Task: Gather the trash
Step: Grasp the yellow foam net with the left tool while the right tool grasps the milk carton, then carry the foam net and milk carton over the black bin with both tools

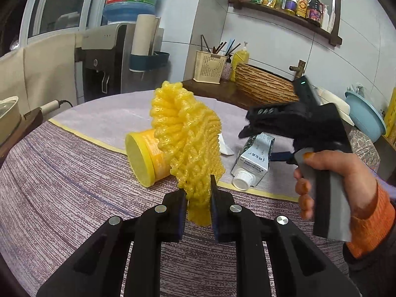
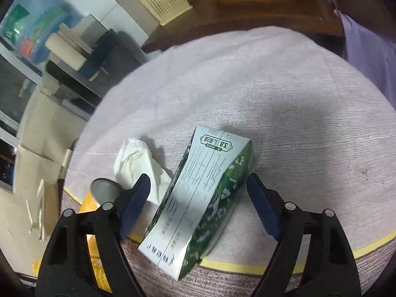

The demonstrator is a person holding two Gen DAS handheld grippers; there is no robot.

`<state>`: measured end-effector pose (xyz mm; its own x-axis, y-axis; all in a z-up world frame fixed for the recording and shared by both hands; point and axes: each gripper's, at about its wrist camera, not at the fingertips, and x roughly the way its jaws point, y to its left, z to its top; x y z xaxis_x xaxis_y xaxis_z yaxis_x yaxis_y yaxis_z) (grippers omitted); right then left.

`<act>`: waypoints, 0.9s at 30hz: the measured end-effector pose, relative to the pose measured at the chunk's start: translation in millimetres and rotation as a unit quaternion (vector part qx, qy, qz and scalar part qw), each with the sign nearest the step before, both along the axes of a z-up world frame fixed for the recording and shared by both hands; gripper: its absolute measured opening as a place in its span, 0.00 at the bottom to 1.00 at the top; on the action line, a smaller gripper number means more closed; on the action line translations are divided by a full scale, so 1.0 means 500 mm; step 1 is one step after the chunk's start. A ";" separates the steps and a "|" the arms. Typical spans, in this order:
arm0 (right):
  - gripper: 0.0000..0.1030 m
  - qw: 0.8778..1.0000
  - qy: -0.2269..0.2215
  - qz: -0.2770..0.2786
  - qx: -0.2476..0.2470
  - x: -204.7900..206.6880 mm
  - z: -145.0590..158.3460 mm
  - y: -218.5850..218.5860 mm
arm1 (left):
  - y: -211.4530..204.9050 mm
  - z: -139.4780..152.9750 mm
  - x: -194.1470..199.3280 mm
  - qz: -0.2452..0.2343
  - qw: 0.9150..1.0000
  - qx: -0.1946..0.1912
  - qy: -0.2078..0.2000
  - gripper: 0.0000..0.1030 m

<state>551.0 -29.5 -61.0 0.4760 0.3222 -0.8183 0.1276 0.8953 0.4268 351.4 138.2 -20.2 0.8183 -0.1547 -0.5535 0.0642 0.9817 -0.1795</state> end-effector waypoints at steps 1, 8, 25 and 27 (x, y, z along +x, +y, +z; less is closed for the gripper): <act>0.71 1.000 0.015 -0.005 -0.015 0.008 -0.010 0.006 | -0.001 0.002 -0.001 0.000 1.000 0.002 -0.004 0.16; 0.63 1.000 -0.001 0.004 -0.006 -0.011 -0.013 -0.011 | -0.007 0.002 -0.005 -0.005 1.000 0.015 -0.012 0.16; 0.50 0.989 -0.115 0.061 0.075 -0.311 0.097 -0.231 | -0.066 -0.004 -0.023 -0.036 0.996 0.065 -0.046 0.16; 0.50 0.987 -0.125 0.062 0.085 -0.353 0.103 -0.264 | -0.091 0.002 -0.038 -0.048 0.994 0.084 -0.052 0.16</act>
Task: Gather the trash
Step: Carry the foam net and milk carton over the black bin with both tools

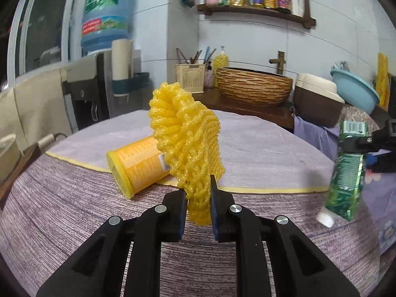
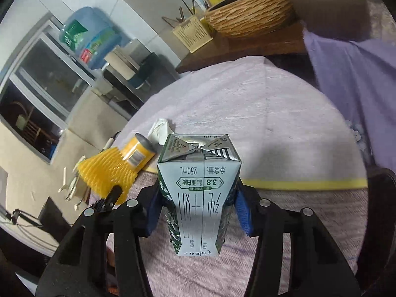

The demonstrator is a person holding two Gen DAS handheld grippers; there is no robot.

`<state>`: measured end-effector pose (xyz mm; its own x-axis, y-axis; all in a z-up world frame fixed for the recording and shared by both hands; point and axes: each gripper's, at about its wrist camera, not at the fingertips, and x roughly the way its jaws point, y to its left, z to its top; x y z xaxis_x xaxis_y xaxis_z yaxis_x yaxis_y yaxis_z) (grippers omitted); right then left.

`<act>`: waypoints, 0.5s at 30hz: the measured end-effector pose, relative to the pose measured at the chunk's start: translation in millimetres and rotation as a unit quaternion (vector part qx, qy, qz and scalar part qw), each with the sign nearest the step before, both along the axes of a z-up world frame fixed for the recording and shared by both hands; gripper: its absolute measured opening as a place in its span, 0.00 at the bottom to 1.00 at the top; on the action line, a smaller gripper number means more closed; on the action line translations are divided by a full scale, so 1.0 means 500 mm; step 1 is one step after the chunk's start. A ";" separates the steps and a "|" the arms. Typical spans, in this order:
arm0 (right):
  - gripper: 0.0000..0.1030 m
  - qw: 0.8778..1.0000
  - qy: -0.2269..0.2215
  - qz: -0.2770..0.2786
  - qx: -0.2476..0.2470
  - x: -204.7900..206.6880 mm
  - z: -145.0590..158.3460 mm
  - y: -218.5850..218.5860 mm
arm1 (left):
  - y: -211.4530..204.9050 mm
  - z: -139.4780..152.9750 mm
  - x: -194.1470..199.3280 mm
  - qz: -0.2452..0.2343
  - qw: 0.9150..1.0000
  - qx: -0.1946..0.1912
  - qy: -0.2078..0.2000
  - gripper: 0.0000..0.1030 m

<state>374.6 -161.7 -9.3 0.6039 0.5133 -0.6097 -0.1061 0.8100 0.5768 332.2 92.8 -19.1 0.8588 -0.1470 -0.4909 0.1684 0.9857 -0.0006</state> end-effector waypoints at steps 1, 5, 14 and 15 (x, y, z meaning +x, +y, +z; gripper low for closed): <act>0.50 1.000 -0.005 0.000 0.001 -0.015 0.001 -0.014 | -0.010 0.003 -0.008 -0.007 1.000 0.002 0.000 0.16; 0.50 0.999 -0.032 -0.017 -0.008 -0.095 0.004 -0.086 | -0.065 0.014 -0.066 -0.043 0.999 0.001 0.003 0.16; 0.50 0.991 -0.093 -0.084 -0.045 -0.268 0.018 -0.241 | -0.186 0.036 -0.219 -0.118 0.991 -0.054 0.014 0.16; 0.50 0.990 -0.098 -0.093 -0.048 -0.287 0.016 -0.258 | -0.203 0.034 -0.232 -0.125 0.991 -0.055 0.016 0.16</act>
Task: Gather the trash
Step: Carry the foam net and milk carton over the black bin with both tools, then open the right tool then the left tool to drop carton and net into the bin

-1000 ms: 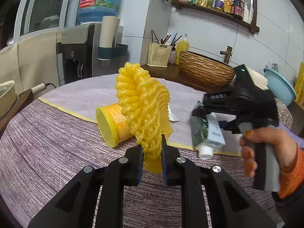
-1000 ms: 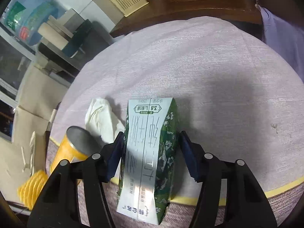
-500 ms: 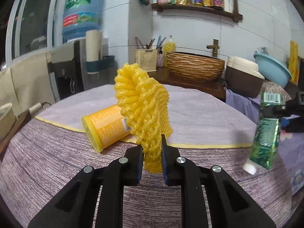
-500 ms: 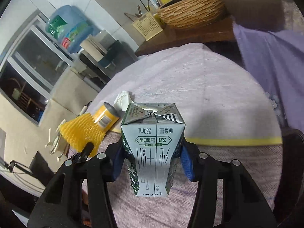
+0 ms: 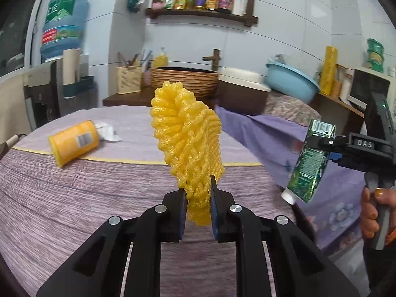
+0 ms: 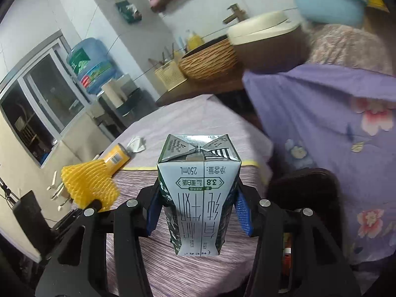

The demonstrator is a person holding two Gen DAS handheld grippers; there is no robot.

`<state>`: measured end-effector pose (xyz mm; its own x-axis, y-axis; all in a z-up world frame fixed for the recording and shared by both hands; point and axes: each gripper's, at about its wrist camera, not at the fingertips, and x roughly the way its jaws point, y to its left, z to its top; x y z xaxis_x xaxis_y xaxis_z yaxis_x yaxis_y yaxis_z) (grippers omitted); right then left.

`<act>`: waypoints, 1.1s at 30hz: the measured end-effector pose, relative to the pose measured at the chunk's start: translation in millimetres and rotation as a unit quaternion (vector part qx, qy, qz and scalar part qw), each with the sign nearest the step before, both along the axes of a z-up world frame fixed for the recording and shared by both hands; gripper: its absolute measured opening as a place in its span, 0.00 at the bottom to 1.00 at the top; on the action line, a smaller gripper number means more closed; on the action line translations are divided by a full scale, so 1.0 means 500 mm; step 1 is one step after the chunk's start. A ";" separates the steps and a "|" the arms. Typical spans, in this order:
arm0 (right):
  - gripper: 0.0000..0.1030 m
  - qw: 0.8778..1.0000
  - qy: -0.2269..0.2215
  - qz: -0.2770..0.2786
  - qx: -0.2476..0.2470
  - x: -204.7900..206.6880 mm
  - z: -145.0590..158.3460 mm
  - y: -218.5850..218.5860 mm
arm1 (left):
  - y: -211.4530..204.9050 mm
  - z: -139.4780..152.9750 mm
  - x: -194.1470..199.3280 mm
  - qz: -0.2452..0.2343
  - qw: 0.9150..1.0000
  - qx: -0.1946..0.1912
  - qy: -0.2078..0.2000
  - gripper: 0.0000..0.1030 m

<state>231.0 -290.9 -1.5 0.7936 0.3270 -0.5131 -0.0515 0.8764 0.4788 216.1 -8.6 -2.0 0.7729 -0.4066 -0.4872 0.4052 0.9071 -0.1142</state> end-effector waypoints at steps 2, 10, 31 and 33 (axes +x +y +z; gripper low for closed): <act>0.50 1.000 -0.006 -0.016 -0.007 -0.034 -0.007 -0.031 | -0.036 -0.005 -0.026 -0.014 1.000 -0.001 0.001 0.16; 0.50 0.996 0.014 -0.084 -0.012 -0.131 -0.076 -0.165 | -0.164 -0.023 -0.084 -0.073 0.997 -0.007 0.011 0.16; 0.50 0.977 0.138 -0.099 -0.126 -0.048 -0.387 -0.194 | -0.337 -0.154 -0.130 -0.142 0.987 0.037 0.068 0.16; 0.50 0.976 0.149 -0.097 -0.129 -0.040 -0.411 -0.194 | -0.342 -0.163 -0.130 -0.144 0.986 0.041 0.073 0.16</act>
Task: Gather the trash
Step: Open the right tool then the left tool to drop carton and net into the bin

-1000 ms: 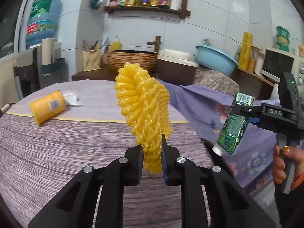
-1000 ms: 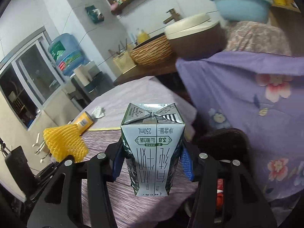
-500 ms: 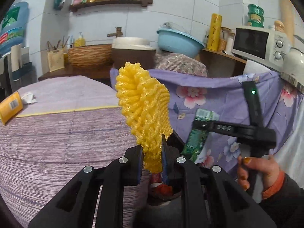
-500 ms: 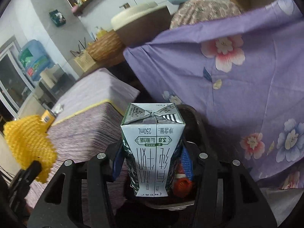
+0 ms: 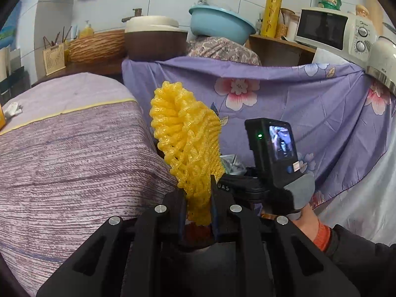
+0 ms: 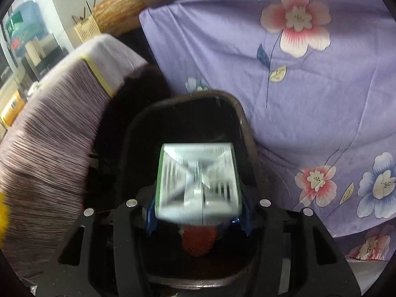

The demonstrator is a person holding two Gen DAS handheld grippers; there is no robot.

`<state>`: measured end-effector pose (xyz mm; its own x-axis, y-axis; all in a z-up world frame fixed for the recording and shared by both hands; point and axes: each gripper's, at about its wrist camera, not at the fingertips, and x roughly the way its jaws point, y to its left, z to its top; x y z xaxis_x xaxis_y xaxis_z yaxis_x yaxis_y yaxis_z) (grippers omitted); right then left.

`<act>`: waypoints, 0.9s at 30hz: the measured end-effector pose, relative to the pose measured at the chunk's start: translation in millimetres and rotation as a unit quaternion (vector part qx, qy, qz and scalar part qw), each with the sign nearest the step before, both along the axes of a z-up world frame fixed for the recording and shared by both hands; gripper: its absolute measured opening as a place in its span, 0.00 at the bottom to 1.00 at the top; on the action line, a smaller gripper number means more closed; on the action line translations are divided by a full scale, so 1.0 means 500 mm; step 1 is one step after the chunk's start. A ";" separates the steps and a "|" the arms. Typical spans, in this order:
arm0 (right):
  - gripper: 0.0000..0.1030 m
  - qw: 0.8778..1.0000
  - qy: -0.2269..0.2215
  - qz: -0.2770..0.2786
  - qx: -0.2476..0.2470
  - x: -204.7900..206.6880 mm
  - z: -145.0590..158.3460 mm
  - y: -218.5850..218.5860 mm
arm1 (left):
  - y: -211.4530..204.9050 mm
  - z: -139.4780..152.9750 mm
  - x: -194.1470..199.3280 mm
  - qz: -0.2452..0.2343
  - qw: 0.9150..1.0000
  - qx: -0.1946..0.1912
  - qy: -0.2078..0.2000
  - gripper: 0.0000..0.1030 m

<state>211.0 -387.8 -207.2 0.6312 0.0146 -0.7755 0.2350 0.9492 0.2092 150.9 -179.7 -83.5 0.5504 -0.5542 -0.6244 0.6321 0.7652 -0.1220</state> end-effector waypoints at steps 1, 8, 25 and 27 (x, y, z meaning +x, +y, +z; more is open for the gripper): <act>0.50 1.000 0.007 0.000 -0.001 0.005 -0.014 -0.001 | -0.003 -0.005 0.000 -0.002 1.000 0.003 0.002 0.16; 0.51 1.000 0.026 -0.004 -0.006 0.014 -0.056 -0.008 | -0.021 -0.026 0.000 -0.010 1.000 0.017 0.011 0.16; 0.67 0.998 -0.024 -0.046 -0.040 -0.066 0.049 -0.061 | -0.070 -0.071 0.011 -0.026 0.998 0.040 0.036 0.16; 0.68 0.997 -0.032 -0.056 -0.040 -0.085 0.066 -0.076 | -0.085 -0.084 0.014 -0.032 0.998 0.049 0.039 0.16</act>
